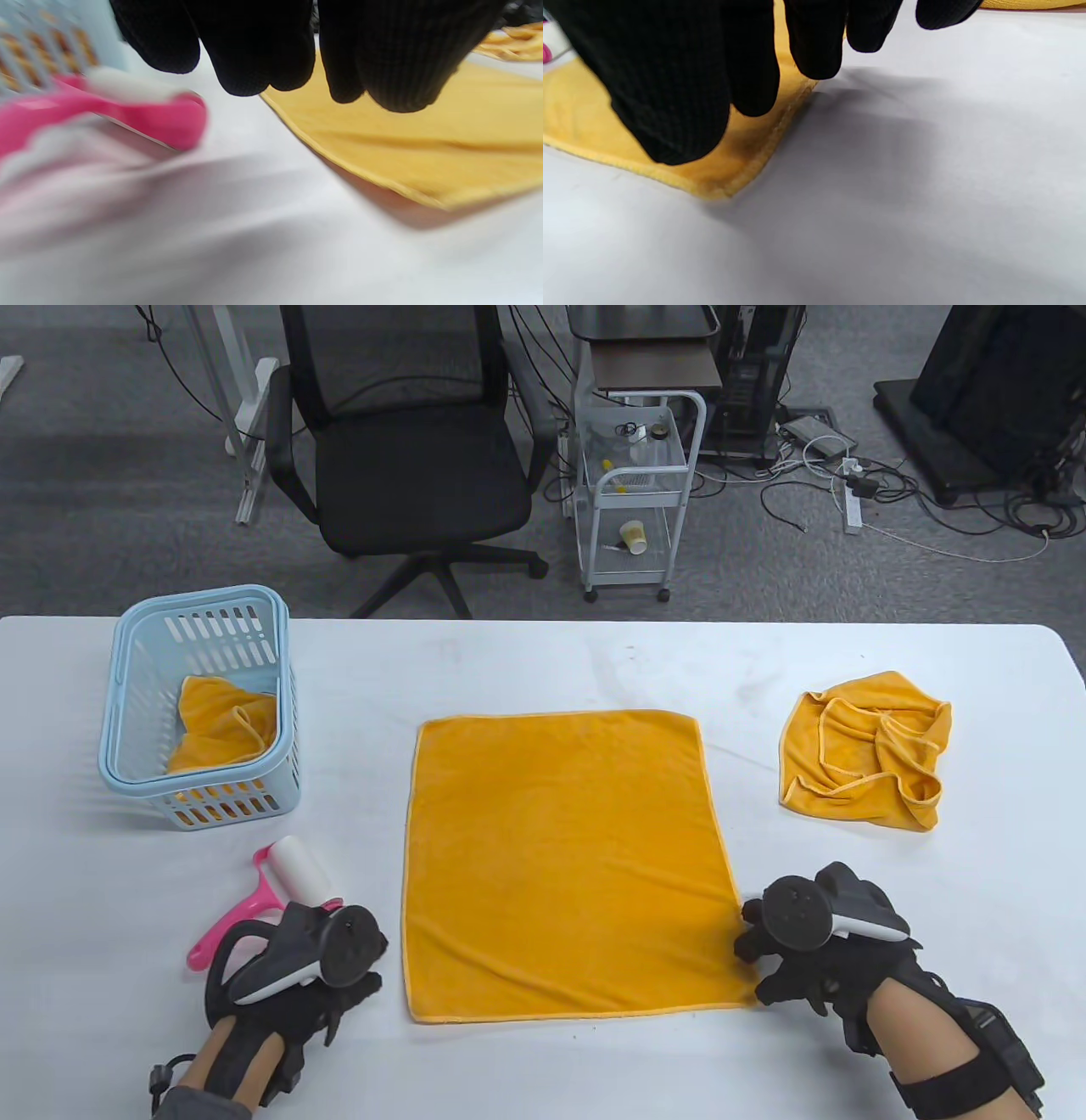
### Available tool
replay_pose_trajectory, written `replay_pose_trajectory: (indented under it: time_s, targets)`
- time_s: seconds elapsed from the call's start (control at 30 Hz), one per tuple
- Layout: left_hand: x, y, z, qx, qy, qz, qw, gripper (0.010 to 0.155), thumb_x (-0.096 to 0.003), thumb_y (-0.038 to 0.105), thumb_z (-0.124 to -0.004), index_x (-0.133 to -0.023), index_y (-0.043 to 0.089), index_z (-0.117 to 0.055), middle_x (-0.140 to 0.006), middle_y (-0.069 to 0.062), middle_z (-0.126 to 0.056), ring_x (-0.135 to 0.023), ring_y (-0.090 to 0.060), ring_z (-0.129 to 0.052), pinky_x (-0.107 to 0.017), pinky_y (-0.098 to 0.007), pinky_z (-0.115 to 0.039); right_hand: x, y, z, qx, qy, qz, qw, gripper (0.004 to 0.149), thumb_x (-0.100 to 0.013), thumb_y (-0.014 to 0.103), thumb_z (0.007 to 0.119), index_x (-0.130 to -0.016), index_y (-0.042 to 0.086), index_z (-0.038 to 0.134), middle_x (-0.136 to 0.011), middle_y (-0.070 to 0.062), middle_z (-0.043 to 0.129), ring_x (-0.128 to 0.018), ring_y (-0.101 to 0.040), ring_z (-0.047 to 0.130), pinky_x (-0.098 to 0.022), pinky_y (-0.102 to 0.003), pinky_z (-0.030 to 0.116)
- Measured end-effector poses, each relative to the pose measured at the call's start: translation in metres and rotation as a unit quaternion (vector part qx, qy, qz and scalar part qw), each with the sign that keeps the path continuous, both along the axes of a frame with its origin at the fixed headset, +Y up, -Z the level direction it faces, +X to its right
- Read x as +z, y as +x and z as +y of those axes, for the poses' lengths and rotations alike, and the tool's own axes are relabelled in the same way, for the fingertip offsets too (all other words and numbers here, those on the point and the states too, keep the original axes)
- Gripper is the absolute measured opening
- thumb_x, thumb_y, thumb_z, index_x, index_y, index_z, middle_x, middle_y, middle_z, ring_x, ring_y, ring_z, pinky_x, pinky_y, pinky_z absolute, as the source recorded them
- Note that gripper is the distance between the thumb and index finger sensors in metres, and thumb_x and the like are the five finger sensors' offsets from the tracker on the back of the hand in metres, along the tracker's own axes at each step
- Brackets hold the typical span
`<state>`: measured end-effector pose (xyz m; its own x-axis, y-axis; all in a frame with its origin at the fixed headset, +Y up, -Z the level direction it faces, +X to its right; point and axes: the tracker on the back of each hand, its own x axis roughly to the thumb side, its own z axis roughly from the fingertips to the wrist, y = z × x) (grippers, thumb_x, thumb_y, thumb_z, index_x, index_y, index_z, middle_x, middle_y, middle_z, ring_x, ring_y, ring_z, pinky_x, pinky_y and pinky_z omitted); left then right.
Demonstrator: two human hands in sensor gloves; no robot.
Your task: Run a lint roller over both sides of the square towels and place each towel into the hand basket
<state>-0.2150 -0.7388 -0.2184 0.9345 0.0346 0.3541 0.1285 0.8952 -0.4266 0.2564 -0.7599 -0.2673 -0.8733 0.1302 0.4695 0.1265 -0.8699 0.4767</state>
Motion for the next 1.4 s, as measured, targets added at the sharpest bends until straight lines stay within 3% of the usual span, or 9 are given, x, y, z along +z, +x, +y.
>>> replay_pose_trajectory:
  time_s: [0.17, 0.33, 0.47, 0.7, 0.87, 1.03, 1.2, 1.33, 1.4]
  targets:
    - [0.001, 0.031, -0.034, -0.032, -0.056, -0.056, 0.996, 0.054, -0.0388, 0.053, -0.09, -0.09, 0.04, -0.076, -0.112, 0.003, -0.066, -0.1, -0.03, -0.078, -0.074, -0.061, -0.065, 0.005, -0.012, -0.011, 0.072, 0.018, 0.024, 0.997, 0.069, -0.032, 0.053, 0.102, -0.09, 0.02, 0.084, -0.116, -0.018, 0.052, -0.107, -0.05, 0.042, -0.07, -0.073, 0.047]
    - [0.006, 0.043, -0.047, -0.1, -0.015, -0.089, 0.991, 0.061, -0.0359, 0.055, -0.092, -0.09, 0.04, -0.067, -0.11, 0.004, -0.06, -0.097, -0.028, -0.076, -0.074, -0.06, -0.064, 0.009, -0.023, -0.018, 0.091, 0.066, 0.039, 0.993, 0.058, -0.035, 0.049, 0.1, -0.083, 0.02, 0.084, -0.115, -0.018, 0.05, -0.107, -0.049, 0.039, -0.071, -0.073, 0.045]
    - [0.004, 0.046, -0.047, -0.095, 0.002, -0.086, 0.992, 0.043, -0.0423, 0.046, -0.089, -0.083, 0.042, -0.075, -0.107, 0.006, -0.065, -0.093, -0.027, -0.081, -0.074, -0.059, -0.065, 0.008, -0.023, -0.019, 0.075, 0.066, 0.039, 0.994, 0.047, -0.039, 0.045, 0.099, -0.077, 0.019, 0.089, -0.115, -0.018, 0.051, -0.108, -0.049, 0.04, -0.071, -0.073, 0.045]
    - [-0.001, 0.042, -0.037, -0.074, -0.015, -0.077, 0.994, 0.035, -0.0463, 0.044, -0.085, -0.081, 0.041, -0.08, -0.104, 0.006, -0.072, -0.091, -0.026, -0.085, -0.072, -0.059, -0.068, 0.001, -0.016, -0.016, 0.038, 0.04, 0.02, 0.998, 0.04, -0.042, 0.041, 0.098, -0.075, 0.02, 0.091, -0.115, -0.016, 0.052, -0.108, -0.048, 0.04, -0.071, -0.072, 0.045]
    - [0.004, 0.027, 0.029, -0.022, 0.044, -0.061, 0.997, 0.035, -0.0473, 0.043, -0.084, -0.082, 0.04, -0.08, -0.103, 0.007, -0.075, -0.09, -0.026, -0.088, -0.072, -0.059, -0.069, -0.01, 0.01, 0.029, -0.119, -0.007, -0.028, 0.992, 0.04, -0.043, 0.041, 0.099, -0.074, 0.018, 0.092, -0.113, -0.017, 0.056, -0.107, -0.049, 0.043, -0.07, -0.073, 0.047]
    - [0.021, 0.01, 0.137, 0.04, 0.151, -0.05, 0.986, 0.036, -0.0481, 0.044, -0.084, -0.083, 0.038, -0.081, -0.104, 0.006, -0.076, -0.092, -0.027, -0.088, -0.072, -0.06, -0.068, -0.003, 0.033, 0.125, -0.27, 0.025, -0.021, 0.962, 0.04, -0.043, 0.042, 0.099, -0.074, 0.018, 0.092, -0.113, -0.017, 0.059, -0.106, -0.05, 0.044, -0.069, -0.073, 0.047]
    - [0.049, 0.0, 0.246, 0.095, 0.273, -0.05, 0.956, 0.037, -0.0499, 0.046, -0.081, -0.085, 0.033, -0.082, -0.104, 0.004, -0.079, -0.092, -0.029, -0.09, -0.072, -0.063, -0.068, 0.018, 0.047, 0.228, -0.362, 0.073, 0.021, 0.929, 0.04, -0.044, 0.043, 0.098, -0.074, 0.017, 0.093, -0.112, -0.017, 0.063, -0.106, -0.051, 0.047, -0.069, -0.073, 0.048]
    - [0.05, -0.003, 0.296, 0.108, 0.327, -0.038, 0.938, 0.038, -0.0508, 0.048, -0.08, -0.084, 0.03, -0.084, -0.103, 0.004, -0.081, -0.091, -0.03, -0.091, -0.072, -0.064, -0.067, 0.023, 0.054, 0.285, -0.41, 0.098, 0.04, 0.906, 0.04, -0.044, 0.043, 0.098, -0.074, 0.016, 0.094, -0.112, -0.017, 0.065, -0.106, -0.05, 0.049, -0.069, -0.073, 0.049]
    - [0.039, -0.003, 0.307, 0.121, 0.33, -0.029, 0.936, 0.038, -0.0506, 0.048, -0.081, -0.084, 0.029, -0.085, -0.103, 0.004, -0.081, -0.091, -0.031, -0.091, -0.072, -0.065, -0.067, 0.015, 0.058, 0.302, -0.423, 0.102, 0.031, 0.9, 0.04, -0.045, 0.043, 0.097, -0.074, 0.016, 0.094, -0.111, -0.016, 0.066, -0.106, -0.05, 0.05, -0.07, -0.073, 0.049]
